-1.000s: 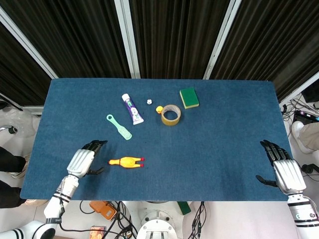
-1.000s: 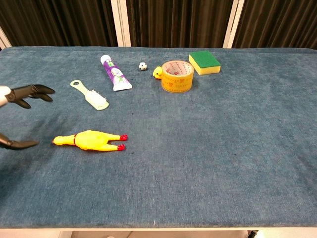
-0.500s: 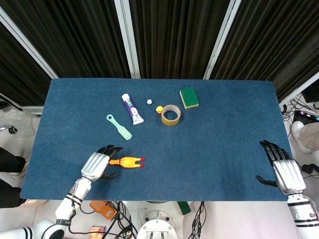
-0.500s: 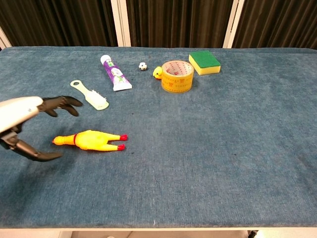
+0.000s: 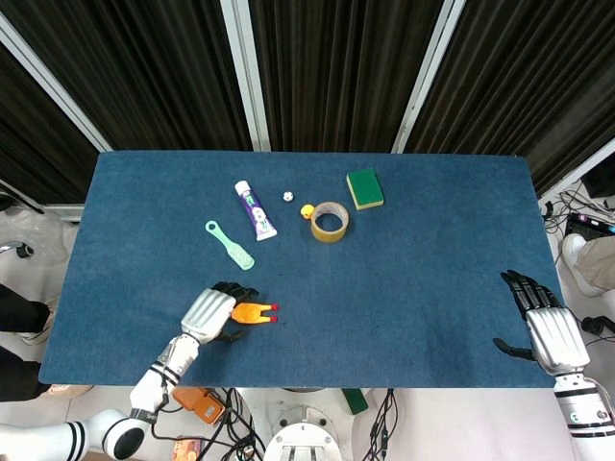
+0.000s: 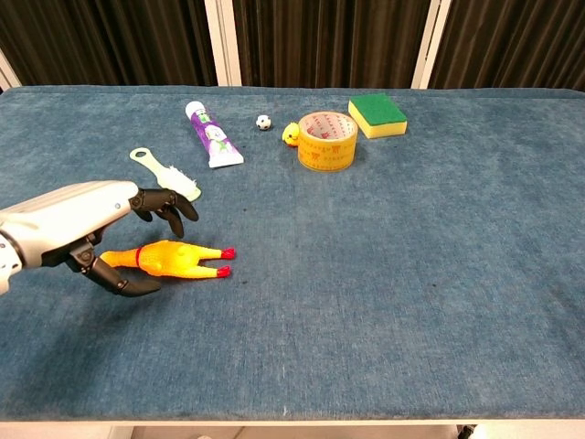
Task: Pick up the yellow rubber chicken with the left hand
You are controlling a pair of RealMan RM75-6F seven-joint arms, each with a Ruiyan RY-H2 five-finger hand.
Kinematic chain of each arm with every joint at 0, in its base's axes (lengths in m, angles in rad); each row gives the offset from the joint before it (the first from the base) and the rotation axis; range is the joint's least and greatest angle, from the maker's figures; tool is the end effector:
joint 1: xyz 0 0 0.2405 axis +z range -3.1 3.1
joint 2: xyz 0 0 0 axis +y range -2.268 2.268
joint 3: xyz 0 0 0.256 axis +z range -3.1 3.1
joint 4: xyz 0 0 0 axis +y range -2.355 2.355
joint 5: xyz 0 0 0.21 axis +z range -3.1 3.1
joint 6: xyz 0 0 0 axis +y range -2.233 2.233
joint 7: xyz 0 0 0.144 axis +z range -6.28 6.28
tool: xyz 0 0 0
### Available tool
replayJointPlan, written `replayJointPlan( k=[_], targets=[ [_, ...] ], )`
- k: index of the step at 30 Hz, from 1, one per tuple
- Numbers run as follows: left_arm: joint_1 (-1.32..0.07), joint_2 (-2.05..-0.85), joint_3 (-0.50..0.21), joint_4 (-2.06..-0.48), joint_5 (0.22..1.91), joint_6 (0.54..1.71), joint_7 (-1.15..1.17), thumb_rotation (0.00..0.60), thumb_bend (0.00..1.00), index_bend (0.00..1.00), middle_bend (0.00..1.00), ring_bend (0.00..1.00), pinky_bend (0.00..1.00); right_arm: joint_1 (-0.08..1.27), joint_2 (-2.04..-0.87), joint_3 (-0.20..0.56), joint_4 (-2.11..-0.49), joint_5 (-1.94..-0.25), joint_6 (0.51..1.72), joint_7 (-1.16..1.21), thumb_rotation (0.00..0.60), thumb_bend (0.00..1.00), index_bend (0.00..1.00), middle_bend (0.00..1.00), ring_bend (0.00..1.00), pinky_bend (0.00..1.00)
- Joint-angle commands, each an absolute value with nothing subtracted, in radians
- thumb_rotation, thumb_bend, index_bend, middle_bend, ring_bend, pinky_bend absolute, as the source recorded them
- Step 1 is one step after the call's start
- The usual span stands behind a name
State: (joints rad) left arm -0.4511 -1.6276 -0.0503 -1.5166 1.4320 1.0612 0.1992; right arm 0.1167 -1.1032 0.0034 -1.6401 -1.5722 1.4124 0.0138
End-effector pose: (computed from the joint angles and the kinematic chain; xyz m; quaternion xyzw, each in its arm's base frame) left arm -0.1850 0.2434 -0.0477 -0.7315 -0.4324 -0.3955 0.3486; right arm -0.2996 -0.1791 0.1417 0.6396 -0.4029 0.3803 0.5329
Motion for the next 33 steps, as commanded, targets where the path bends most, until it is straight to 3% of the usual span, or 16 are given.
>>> replayJointPlan(
  k=[1,10,16,22,33],
  targets=[
    [-0.455,-1.629,-0.05,-1.513,1.422,1.055,0.196,0.6,0.19,0.27,0.36,0.27,0.27,0.117,-1.103,0.004,-1.64,-1.572,1.413,0.014,0.6,0.21,0.07,0.13,0.16,0.22],
    [-0.465,-1.623,-0.044,-1.497,1.401,1.041,0.186,0.6,0.23,0.3,0.41,0.32,0.31,0.117,-1.103,0.003,-1.641,-1.571,1.412,0.015,0.6,0.21,0.08,0.13,0.16,0.22],
    [-0.469,-1.626,-0.035,-1.487,1.407,1.042,0.163,0.6,0.34,0.47,0.55,0.45,0.42,0.118,-1.103,0.003,-1.641,-1.571,1.41,0.017,0.6,0.21,0.08,0.13,0.16,0.22],
    [-0.466,-1.621,-0.031,-1.485,1.399,1.045,0.14,0.6,0.39,0.55,0.59,0.48,0.42,0.119,-1.101,0.001,-1.642,-1.571,1.407,0.018,0.6,0.21,0.08,0.13,0.16,0.22],
    [-0.468,-1.497,-0.08,-1.576,1.432,1.131,0.153,0.6,0.46,0.57,0.62,0.51,0.45,0.119,-1.099,0.0,-1.642,-1.574,1.408,0.025,0.6,0.21,0.08,0.13,0.16,0.22]
  ],
)
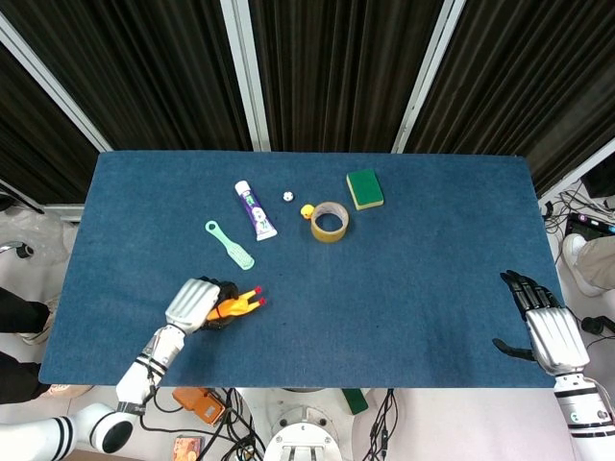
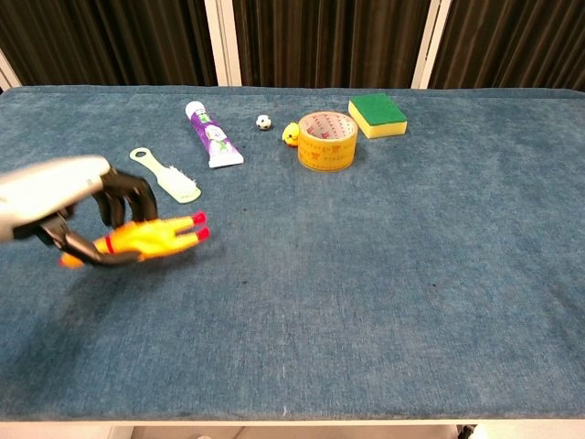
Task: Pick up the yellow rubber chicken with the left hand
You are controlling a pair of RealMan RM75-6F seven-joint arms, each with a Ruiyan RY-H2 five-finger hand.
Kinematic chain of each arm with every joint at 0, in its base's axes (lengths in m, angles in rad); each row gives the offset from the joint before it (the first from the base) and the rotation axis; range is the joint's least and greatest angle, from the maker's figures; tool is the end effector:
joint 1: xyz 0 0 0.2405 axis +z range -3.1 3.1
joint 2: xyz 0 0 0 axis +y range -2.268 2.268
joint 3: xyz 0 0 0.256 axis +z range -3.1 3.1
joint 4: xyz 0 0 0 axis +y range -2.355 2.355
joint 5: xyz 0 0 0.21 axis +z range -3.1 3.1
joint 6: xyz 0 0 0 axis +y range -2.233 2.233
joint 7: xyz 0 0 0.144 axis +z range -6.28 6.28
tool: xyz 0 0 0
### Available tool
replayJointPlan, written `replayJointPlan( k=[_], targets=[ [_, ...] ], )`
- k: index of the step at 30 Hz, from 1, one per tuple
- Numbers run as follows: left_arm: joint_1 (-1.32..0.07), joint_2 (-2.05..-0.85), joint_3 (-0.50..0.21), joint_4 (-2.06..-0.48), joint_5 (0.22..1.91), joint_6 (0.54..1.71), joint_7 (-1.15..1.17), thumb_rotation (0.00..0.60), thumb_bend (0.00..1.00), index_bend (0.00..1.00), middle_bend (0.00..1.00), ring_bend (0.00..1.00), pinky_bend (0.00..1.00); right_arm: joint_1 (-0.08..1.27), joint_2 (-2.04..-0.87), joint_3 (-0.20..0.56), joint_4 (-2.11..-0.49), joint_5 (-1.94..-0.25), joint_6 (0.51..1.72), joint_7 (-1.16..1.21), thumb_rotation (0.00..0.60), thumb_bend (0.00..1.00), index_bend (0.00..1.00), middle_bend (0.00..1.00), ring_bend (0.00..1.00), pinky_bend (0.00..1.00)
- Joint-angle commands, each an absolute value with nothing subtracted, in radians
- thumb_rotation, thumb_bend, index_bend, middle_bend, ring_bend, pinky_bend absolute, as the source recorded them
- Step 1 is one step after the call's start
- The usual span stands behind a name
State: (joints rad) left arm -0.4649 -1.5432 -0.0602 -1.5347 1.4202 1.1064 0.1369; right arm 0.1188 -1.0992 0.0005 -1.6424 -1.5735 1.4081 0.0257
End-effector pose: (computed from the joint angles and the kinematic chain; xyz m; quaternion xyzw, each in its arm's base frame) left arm -0.1970 0.2594 -0.0170 -0.7124 -0.4298 -0.4104 0.3733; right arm -0.2994 -0.1790 0.1418 0.6396 -0.4072 0.3813 0.5289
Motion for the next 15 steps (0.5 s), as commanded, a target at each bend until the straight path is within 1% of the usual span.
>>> replayJointPlan(
  k=[1,5,9,11,15],
  targets=[
    [-0.47,-1.476,-0.089,-1.595,1.433,1.138,0.159,0.6,0.46,0.57,0.62,0.51,0.45,0.119,-1.099,0.0,-1.643,-1.574,1.408,0.025,0.6,0.21,0.08,0.13,0.16,0.22],
    [-0.473,-1.379,-0.131,-1.689,1.46,1.189,0.159,0.6,0.47,0.57,0.62,0.51,0.45,0.118,-1.099,0.0,-1.644,-1.572,1.407,0.022,0.6,0.21,0.08,0.13,0.16,0.22],
    [-0.461,-1.312,-0.156,-1.753,1.534,1.274,0.074,0.6,0.48,0.57,0.62,0.51,0.45,0.118,-1.1,-0.001,-1.647,-1.571,1.407,0.02,0.6,0.21,0.08,0.13,0.16,0.22],
    [-0.455,-1.278,-0.165,-1.775,1.568,1.311,0.042,0.6,0.49,0.57,0.62,0.52,0.47,0.117,-1.1,-0.001,-1.647,-1.572,1.408,0.018,0.6,0.21,0.08,0.13,0.16,0.22],
    [-0.451,-1.209,-0.183,-1.828,1.575,1.331,0.041,0.6,0.5,0.57,0.62,0.54,0.49,0.117,-1.1,-0.001,-1.647,-1.571,1.409,0.017,0.6,0.21,0.08,0.13,0.16,0.22]
  ],
)
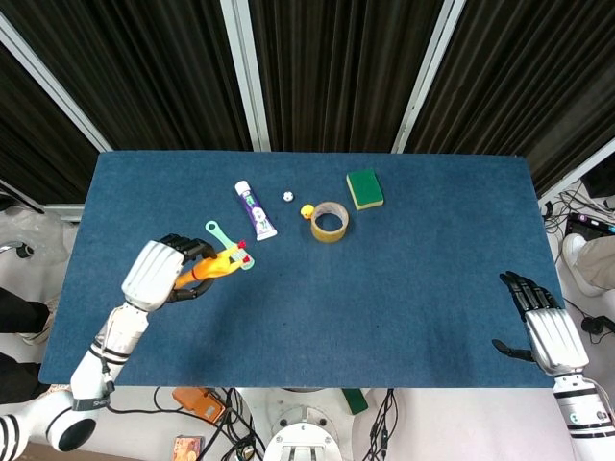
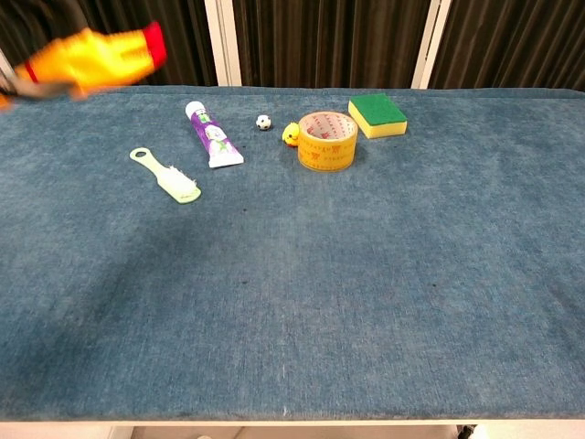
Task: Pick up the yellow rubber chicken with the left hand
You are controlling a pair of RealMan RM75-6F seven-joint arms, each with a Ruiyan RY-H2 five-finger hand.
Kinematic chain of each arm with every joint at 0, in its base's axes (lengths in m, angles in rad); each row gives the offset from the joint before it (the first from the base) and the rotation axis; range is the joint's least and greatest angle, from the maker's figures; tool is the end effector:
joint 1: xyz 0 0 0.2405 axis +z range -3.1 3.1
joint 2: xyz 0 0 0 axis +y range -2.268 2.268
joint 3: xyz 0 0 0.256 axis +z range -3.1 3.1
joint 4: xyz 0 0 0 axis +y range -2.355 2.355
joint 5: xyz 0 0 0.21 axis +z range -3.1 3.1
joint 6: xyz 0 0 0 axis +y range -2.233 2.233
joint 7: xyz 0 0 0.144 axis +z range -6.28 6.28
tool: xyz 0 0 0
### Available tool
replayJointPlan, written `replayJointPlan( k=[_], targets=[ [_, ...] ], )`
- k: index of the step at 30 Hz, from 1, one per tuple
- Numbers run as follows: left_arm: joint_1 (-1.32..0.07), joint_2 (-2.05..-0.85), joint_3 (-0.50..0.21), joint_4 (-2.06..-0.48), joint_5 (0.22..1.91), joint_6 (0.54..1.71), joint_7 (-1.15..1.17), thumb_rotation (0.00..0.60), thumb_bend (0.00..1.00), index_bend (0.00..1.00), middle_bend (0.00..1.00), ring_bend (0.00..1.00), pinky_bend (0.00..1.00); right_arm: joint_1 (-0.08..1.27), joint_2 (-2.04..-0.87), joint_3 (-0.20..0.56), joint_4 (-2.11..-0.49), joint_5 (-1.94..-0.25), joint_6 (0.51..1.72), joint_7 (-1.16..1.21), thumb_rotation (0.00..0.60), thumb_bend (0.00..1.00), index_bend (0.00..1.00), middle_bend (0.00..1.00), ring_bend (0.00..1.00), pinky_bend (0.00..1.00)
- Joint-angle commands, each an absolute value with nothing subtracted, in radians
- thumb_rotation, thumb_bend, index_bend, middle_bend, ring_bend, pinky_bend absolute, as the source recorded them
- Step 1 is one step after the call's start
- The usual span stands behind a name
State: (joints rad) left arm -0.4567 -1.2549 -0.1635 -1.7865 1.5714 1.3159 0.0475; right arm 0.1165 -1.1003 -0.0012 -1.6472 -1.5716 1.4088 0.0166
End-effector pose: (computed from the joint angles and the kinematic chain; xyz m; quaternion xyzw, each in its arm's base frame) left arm -0.1553 0.2731 0.0996 -0.6610 -0.3348 -0.5466 0.3901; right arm -0.2991 -0.1778 0.1410 0.6396 -0.4075 0.3794 0.5300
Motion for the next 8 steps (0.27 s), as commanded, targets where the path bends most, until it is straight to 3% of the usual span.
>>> replayJointPlan(
  k=[1,8],
  targets=[
    [-0.452,-1.195,-0.187,-1.84,1.572,1.33,0.045,0.6,0.5,0.57,0.62,0.54,0.49,0.117,-1.1,-0.001,-1.647,-1.571,1.408,0.017,0.6,0.21,0.08,0.13,0.16,0.22],
    [-0.451,-1.135,-0.197,-1.886,1.556,1.329,0.062,0.6,0.53,0.57,0.62,0.54,0.49,0.117,-1.099,0.0,-1.648,-1.569,1.407,0.018,0.6,0.21,0.08,0.13,0.16,0.22]
  ],
)
